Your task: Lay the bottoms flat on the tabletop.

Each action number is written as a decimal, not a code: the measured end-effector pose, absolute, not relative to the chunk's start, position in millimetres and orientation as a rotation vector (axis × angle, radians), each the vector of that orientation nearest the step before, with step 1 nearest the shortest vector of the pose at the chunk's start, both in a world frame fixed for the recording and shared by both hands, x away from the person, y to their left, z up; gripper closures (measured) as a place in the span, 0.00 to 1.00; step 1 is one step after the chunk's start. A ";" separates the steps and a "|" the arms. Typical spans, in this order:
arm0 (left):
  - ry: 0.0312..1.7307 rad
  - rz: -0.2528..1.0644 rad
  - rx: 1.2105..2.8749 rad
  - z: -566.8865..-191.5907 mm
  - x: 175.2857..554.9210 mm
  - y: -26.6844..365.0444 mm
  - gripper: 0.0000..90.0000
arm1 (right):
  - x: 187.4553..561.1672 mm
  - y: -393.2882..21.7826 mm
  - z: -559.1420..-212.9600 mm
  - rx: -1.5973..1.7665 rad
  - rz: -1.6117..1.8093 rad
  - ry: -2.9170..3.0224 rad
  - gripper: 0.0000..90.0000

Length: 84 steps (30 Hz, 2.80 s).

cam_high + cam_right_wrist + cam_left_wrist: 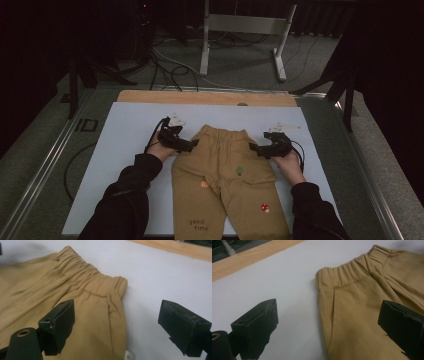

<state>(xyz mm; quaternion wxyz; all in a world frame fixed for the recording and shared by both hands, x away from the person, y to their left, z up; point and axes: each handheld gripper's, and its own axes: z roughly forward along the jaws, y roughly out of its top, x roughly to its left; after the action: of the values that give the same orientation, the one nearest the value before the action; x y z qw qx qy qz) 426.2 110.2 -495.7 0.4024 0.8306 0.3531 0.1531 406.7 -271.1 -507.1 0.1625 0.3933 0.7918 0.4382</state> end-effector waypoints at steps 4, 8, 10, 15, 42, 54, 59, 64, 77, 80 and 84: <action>0.902 0.368 2.127 -503.9 437.8 103.7 0.05 | 415.2 -266.8 -509.2 1.144 1.219 2.284 0.16; 0.943 0.304 2.137 -511.3 449.9 99.6 0.08 | 422.7 -263.3 -512.5 1.199 1.192 2.279 0.16; 0.945 0.302 2.131 -512.3 453.5 97.7 0.10 | 426.2 -262.5 -513.3 1.198 1.204 2.285 0.16; 0.952 0.314 2.143 -513.6 460.2 93.7 0.19 | 438.4 -258.9 -516.6 1.257 1.171 2.345 0.19; 0.916 0.327 2.170 -503.7 463.2 85.6 0.98 | 448.5 -243.4 -509.0 1.093 1.058 2.405 0.95; 0.921 0.484 2.142 -477.2 490.8 90.0 0.99 | 489.3 -232.4 -479.0 1.146 1.082 2.282 0.95; 0.914 0.567 2.157 -472.2 503.5 91.7 0.99 | 505.1 -220.0 -476.2 1.179 1.066 2.264 0.95; 0.975 0.561 2.169 -466.9 516.3 101.5 0.98 | 518.6 -200.9 -473.8 1.295 1.113 2.213 0.95; 0.986 0.427 2.070 -467.7 502.8 105.9 0.11 | 518.4 -181.4 -472.3 1.281 1.143 2.252 0.14; 0.956 0.404 2.083 -464.0 498.1 106.4 0.07 | 515.8 -179.6 -471.1 1.264 1.150 2.265 0.12; 0.910 0.348 2.078 -452.4 484.7 111.0 0.03 | 507.5 -177.4 -465.2 1.216 1.235 2.293 0.12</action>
<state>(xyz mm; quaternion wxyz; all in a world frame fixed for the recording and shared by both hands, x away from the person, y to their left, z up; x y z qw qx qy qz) 484.7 111.0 -452.4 0.4107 0.8255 0.3616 0.1383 507.5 -177.4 -465.2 0.1332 0.4192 0.7906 0.4260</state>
